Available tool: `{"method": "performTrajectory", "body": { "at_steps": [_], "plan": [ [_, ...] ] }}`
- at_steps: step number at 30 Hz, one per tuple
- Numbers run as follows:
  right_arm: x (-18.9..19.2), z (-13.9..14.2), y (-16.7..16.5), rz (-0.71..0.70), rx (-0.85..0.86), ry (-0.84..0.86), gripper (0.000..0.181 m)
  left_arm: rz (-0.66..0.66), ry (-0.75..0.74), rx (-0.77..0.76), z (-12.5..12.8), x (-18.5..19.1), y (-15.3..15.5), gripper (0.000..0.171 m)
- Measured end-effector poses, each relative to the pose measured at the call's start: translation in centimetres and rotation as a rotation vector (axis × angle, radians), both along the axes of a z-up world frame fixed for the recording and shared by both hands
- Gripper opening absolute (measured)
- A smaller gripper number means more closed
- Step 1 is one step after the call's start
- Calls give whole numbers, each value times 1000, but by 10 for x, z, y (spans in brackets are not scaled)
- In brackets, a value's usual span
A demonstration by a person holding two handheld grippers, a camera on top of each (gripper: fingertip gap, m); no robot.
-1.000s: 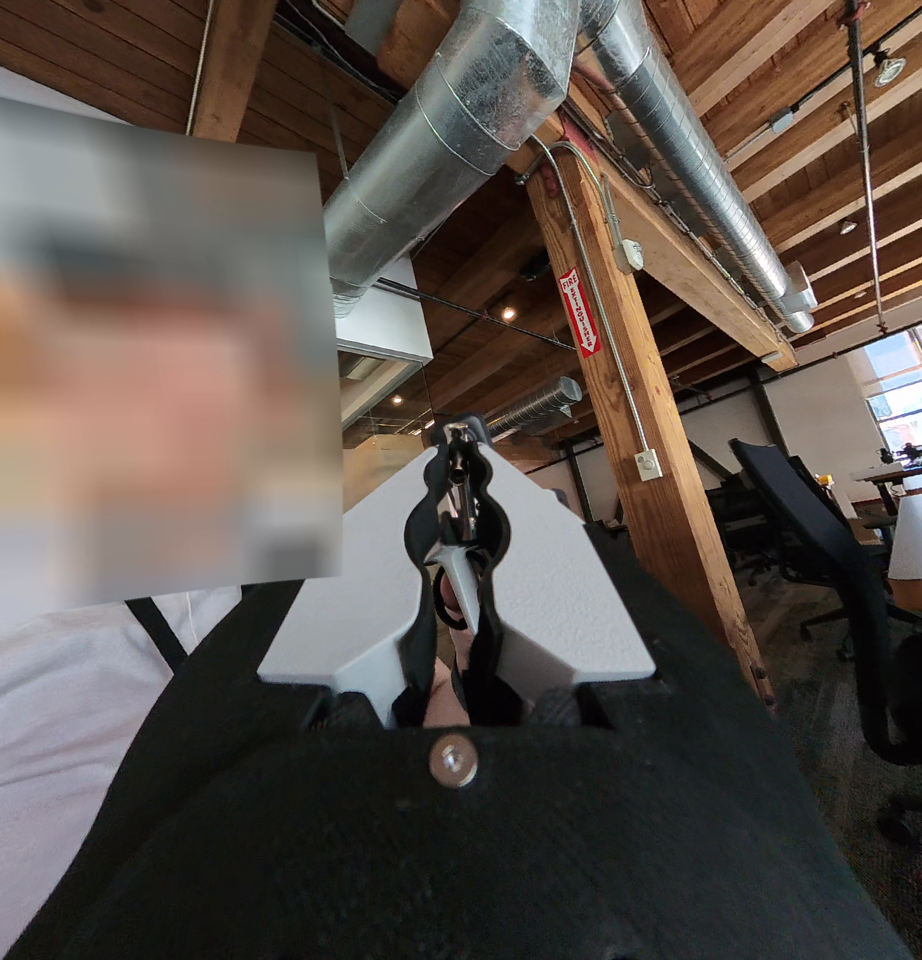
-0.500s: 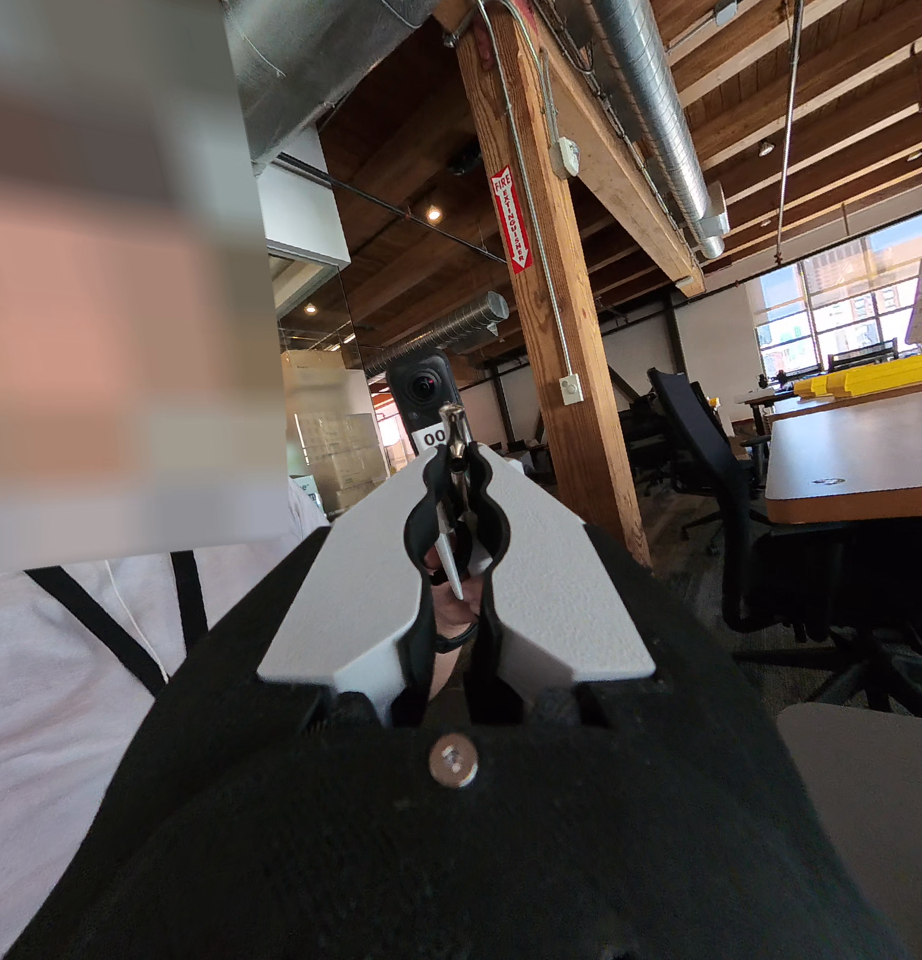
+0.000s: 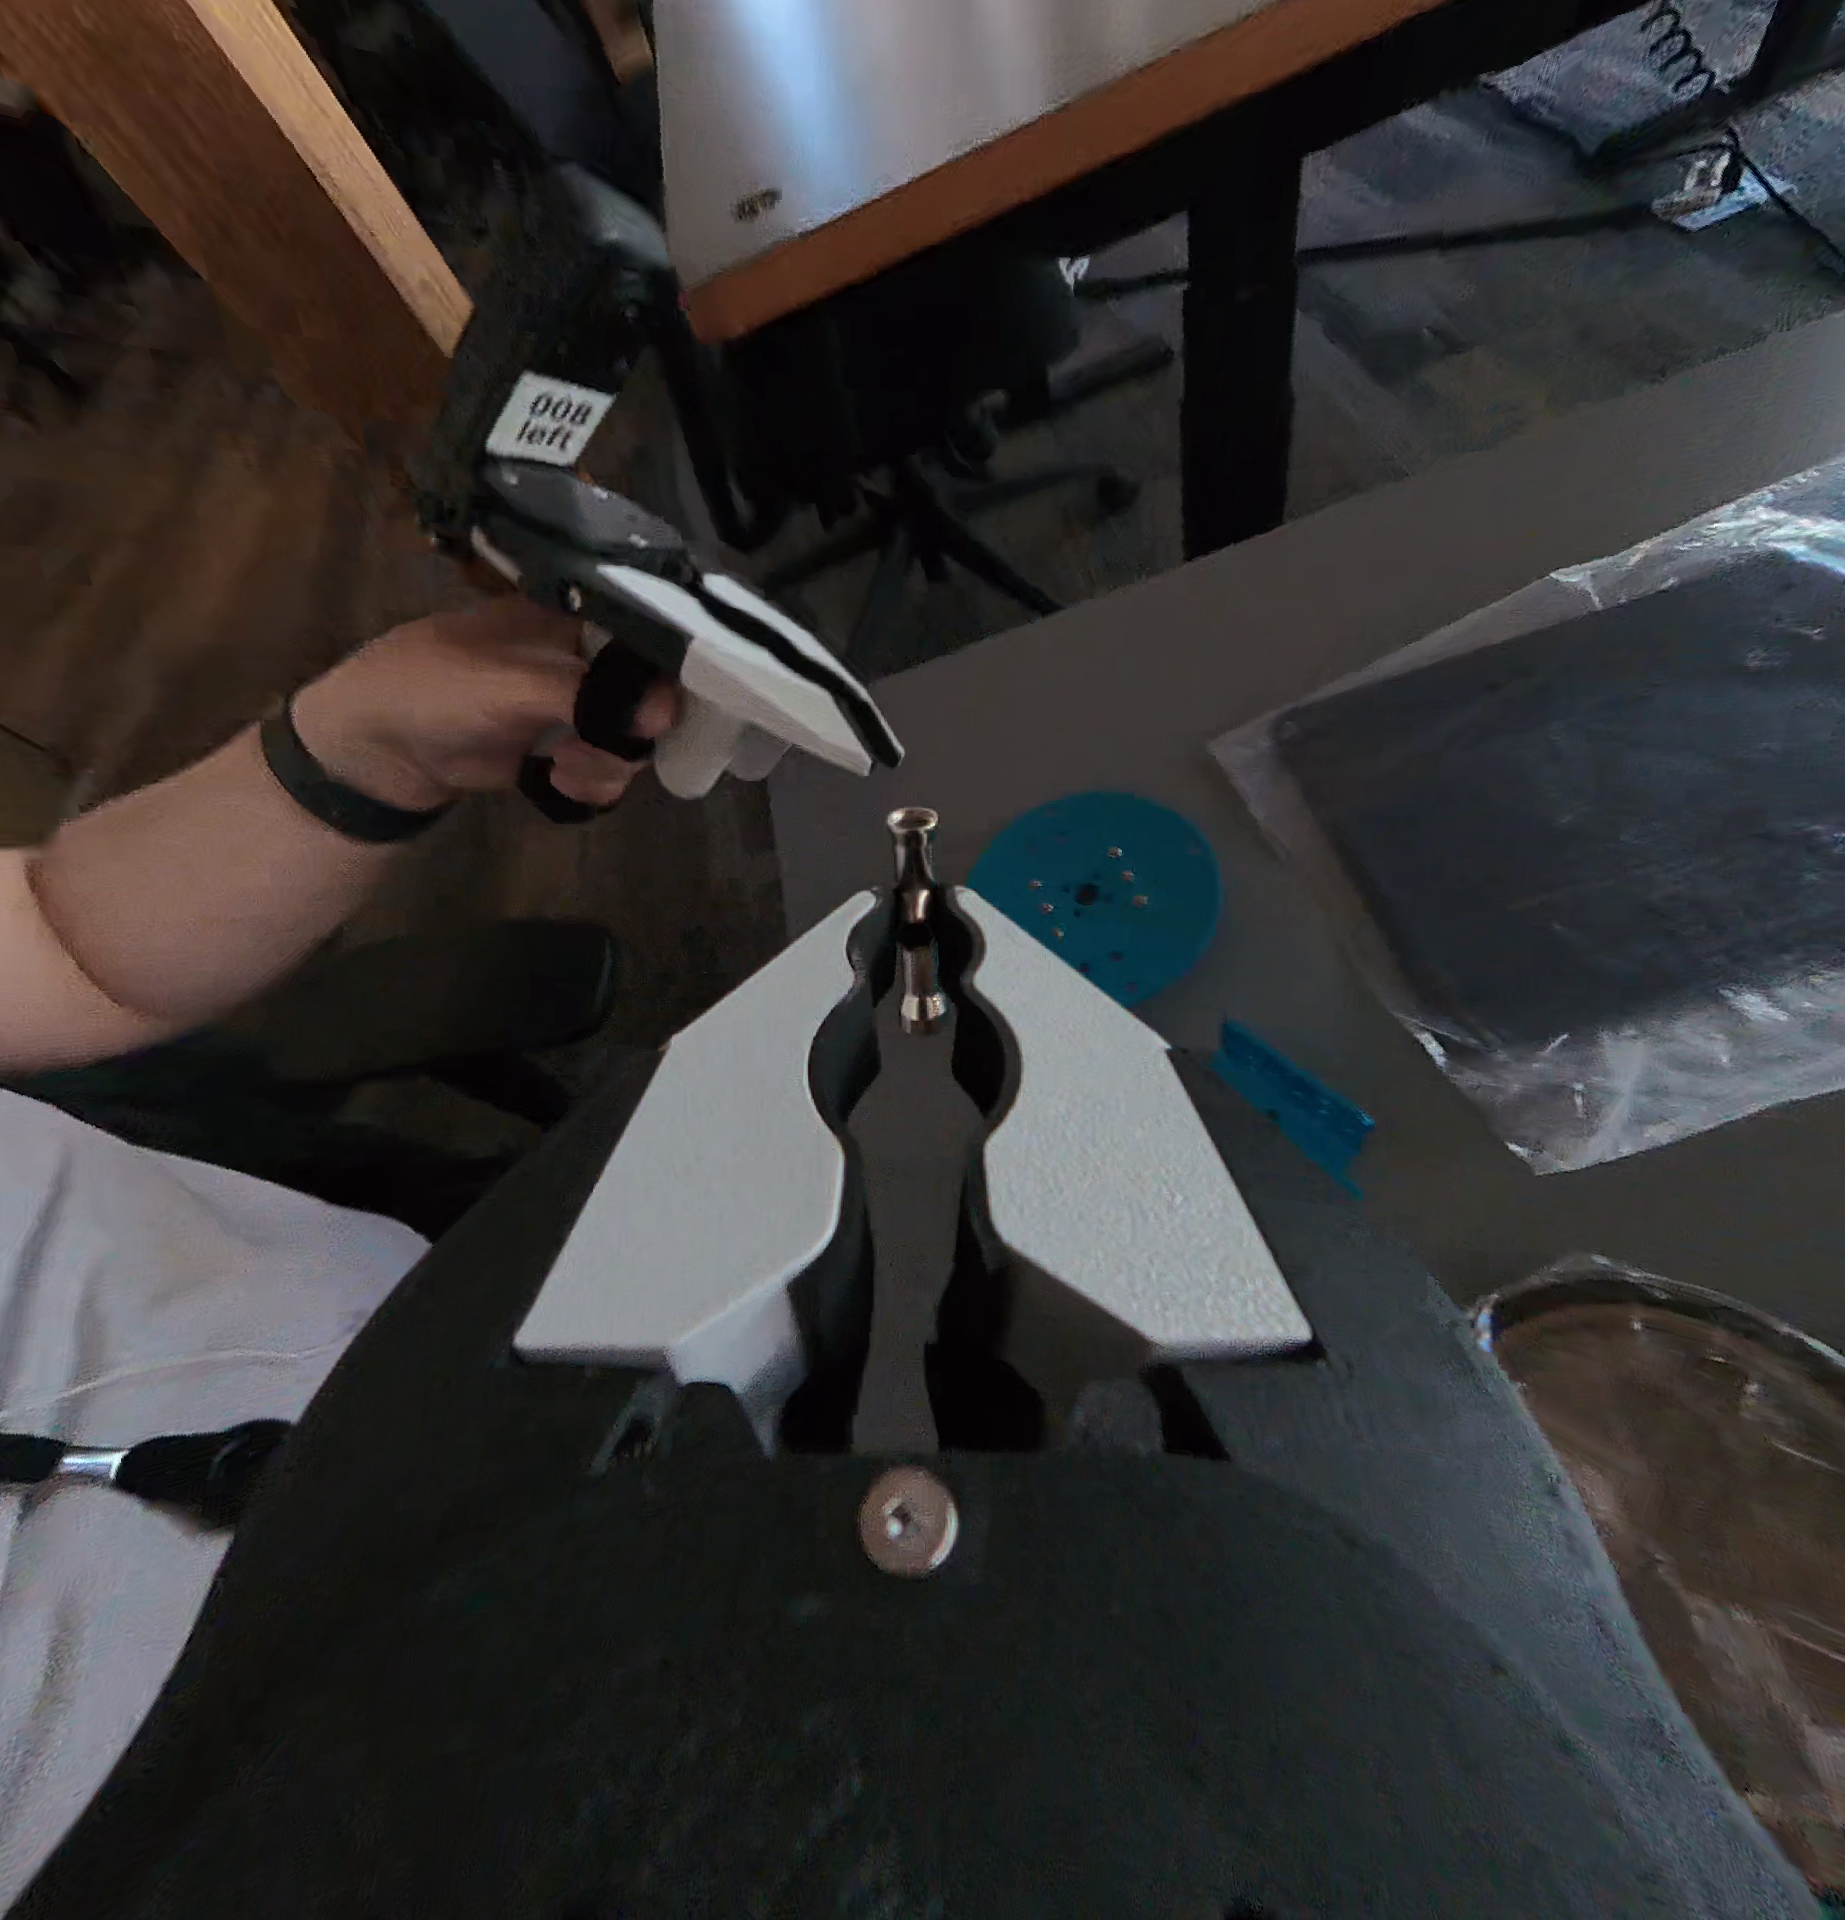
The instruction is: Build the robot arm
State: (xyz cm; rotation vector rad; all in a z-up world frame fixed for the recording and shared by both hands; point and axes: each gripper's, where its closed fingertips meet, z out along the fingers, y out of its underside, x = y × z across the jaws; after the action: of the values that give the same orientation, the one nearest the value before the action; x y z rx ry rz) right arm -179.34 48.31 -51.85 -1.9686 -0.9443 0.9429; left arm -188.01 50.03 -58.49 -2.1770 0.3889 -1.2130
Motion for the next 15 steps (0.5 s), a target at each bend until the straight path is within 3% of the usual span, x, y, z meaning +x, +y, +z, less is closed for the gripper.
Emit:
{"method": "performTrajectory", "body": {
  "at_steps": [6,15],
  "plan": [
    [0,-29,25,26,26,-200,6,-5,-44,-217,-21,21,20,24],
    [3,-38,27,73,0,-120,6,-40,-92,-298,-24,38,29,22]
  ]
}}
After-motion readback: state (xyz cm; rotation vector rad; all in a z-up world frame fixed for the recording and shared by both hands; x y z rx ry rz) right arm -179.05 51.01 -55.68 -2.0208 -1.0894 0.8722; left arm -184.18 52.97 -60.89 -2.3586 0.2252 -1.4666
